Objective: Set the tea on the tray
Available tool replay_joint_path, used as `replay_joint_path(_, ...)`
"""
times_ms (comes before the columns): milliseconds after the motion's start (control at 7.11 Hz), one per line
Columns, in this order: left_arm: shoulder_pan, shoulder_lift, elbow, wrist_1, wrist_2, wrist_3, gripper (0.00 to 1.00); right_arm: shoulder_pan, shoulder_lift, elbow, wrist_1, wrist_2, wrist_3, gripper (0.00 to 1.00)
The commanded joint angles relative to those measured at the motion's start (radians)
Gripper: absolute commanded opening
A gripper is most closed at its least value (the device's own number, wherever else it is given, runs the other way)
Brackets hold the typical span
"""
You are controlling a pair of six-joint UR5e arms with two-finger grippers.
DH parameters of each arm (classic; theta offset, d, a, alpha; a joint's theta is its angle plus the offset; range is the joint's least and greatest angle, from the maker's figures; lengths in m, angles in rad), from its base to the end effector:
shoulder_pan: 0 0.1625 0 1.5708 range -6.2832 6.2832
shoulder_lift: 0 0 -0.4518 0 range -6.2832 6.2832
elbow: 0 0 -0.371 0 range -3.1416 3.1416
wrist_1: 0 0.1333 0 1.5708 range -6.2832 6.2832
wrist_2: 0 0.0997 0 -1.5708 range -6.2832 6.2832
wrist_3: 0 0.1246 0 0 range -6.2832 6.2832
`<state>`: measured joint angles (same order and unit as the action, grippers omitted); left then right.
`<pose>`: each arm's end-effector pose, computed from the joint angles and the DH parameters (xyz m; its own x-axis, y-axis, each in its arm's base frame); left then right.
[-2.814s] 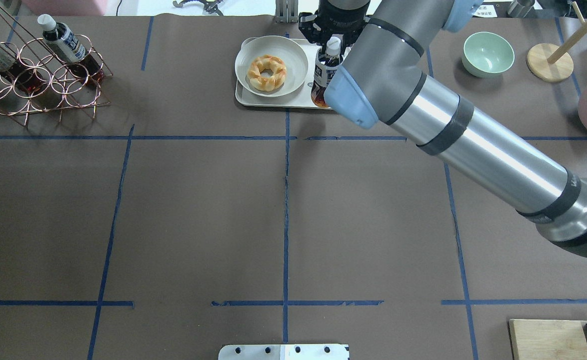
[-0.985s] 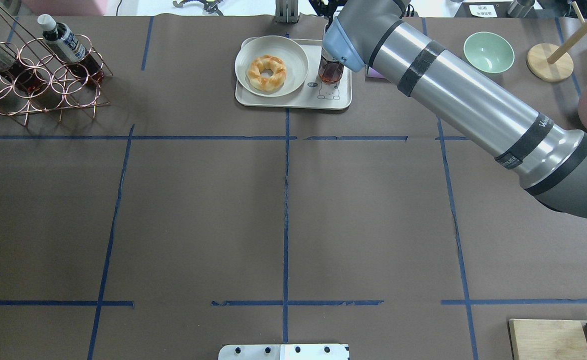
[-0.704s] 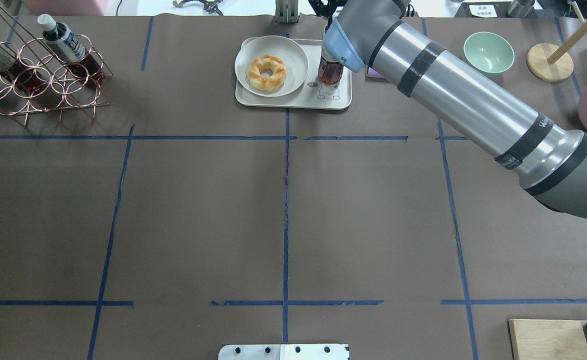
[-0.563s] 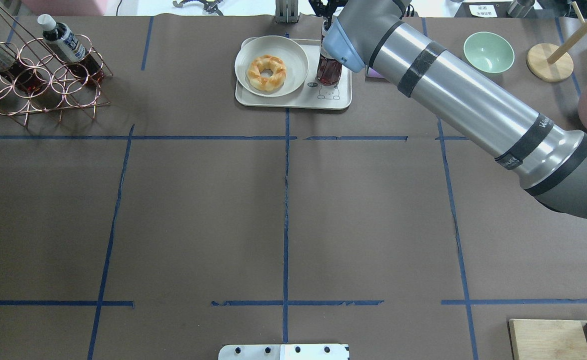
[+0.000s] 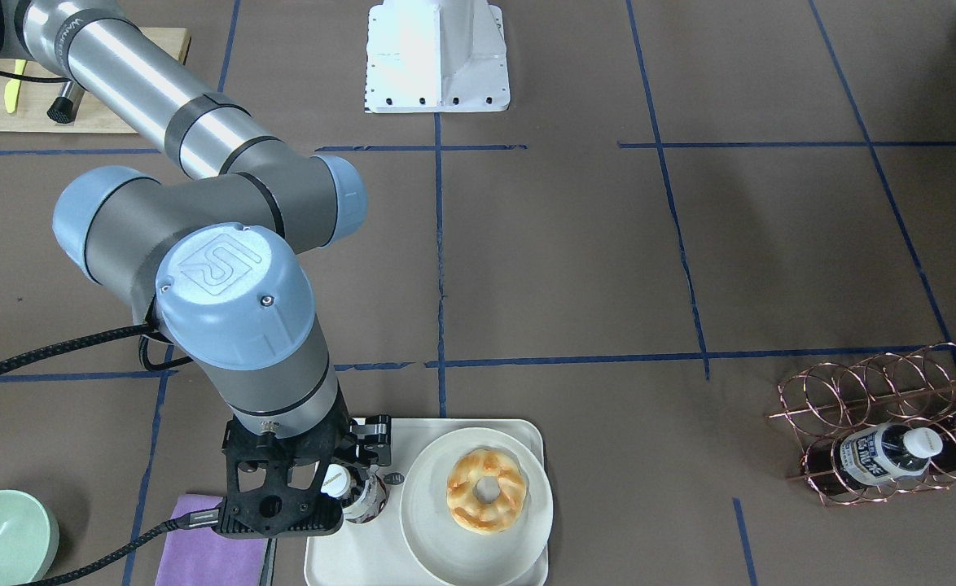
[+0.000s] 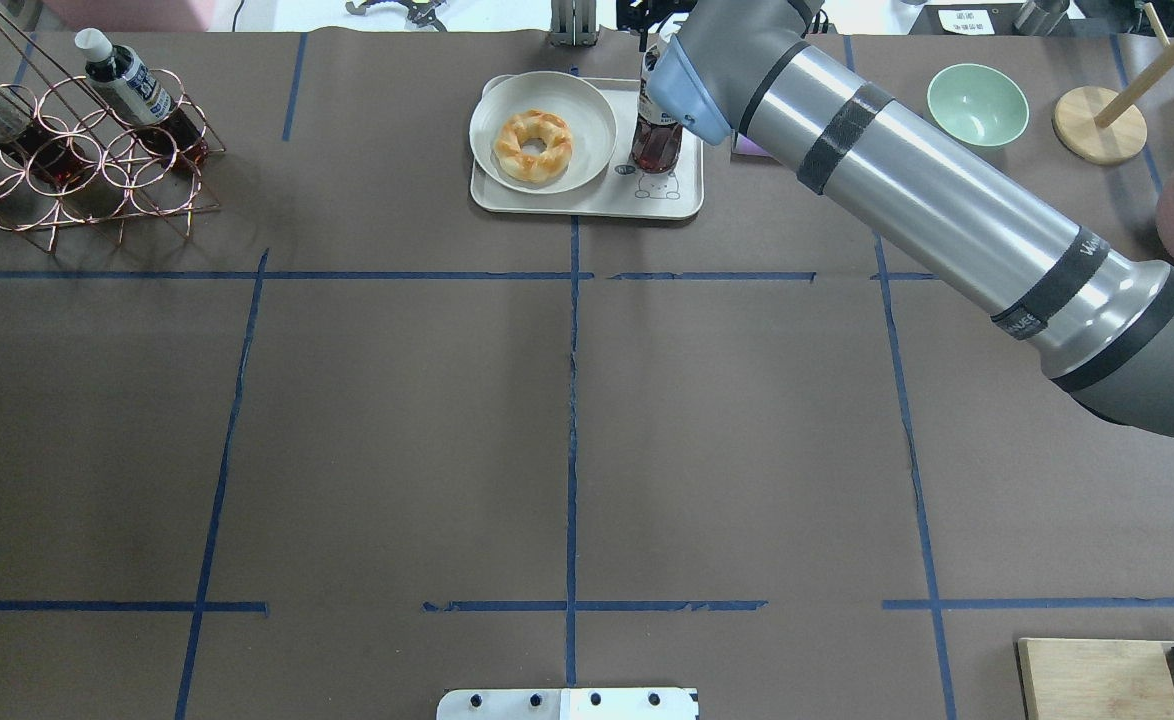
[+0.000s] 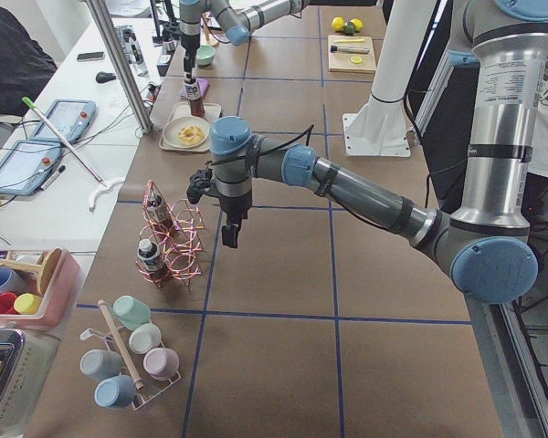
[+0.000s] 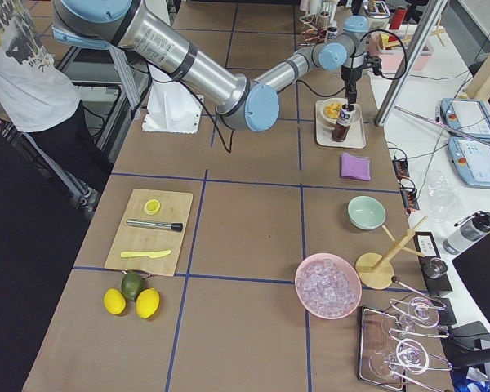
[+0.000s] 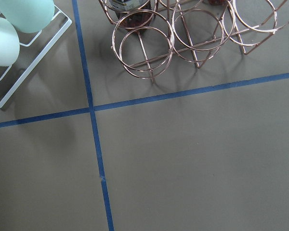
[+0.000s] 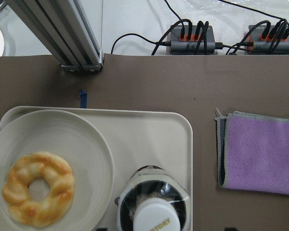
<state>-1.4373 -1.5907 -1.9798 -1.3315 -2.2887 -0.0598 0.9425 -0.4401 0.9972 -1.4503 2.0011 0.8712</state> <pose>0.0106 -0.4647 0.5333 0.7365 0.1646 -0.6561 -0.0869 0.9849 0.1495 -0.4469 -0.7535 0.1845 0.7248 0.0020 0.6889 -0.1501 0.9764 0.1550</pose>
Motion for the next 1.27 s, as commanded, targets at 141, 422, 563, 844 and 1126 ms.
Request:
replay_joint_path(141,0.000,0.000,0.001,0.000,0.002,0.000,1.00,0.048,-0.128,0.291,-0.088,0.098,-0.006,1.00)
replay_joint_path(422,0.000,0.000,0.001,0.000,0.000,-0.002,1.00,0.062,-0.253,0.661,-0.363,0.107,-0.017,1.00)
replay_joint_path(563,-0.003,0.000,-0.001,0.000,0.000,-0.002,1.00,0.074,-0.376,0.840,-0.422,0.107,-0.049,1.00)
replay_joint_path(844,-0.014,0.002,0.001,0.000,0.000,0.000,1.00,0.163,-0.709,1.076,-0.414,0.166,-0.302,1.00)
replay_joint_path(1126,-0.053,0.046,0.010,-0.002,-0.002,0.020,1.00,0.370,-0.936,1.048,-0.410,0.313,-0.705,1.00)
